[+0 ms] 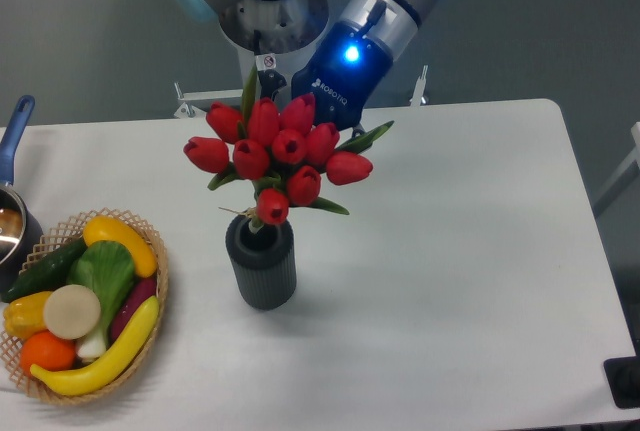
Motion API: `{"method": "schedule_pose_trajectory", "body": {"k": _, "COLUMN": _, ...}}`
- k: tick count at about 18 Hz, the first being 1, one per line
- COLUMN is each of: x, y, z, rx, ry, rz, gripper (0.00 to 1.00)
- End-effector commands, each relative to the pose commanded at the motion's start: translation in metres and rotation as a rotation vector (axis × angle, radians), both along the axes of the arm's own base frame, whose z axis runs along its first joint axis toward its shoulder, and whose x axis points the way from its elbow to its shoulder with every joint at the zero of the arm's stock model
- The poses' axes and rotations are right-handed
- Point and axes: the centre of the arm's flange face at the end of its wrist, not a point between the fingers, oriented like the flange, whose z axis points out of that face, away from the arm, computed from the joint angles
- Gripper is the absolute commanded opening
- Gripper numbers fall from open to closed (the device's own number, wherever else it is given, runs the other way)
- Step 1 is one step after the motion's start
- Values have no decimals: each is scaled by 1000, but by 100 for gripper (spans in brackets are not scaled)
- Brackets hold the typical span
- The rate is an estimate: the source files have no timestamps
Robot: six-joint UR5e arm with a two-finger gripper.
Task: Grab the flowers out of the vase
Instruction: 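Lift the gripped tulip bunch up out of the grey vase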
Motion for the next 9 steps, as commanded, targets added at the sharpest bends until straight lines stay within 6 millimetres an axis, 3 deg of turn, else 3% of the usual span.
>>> {"method": "schedule_pose_trajectory", "body": {"k": 6, "x": -20, "y": -13, "z": 22, "rx": 22, "ry": 41, "rz": 40, "gripper": 40}}
{"method": "schedule_pose_trajectory", "body": {"k": 9, "x": -44, "y": -15, "z": 21, "rx": 22, "ry": 71, "rz": 59, "gripper": 40}}
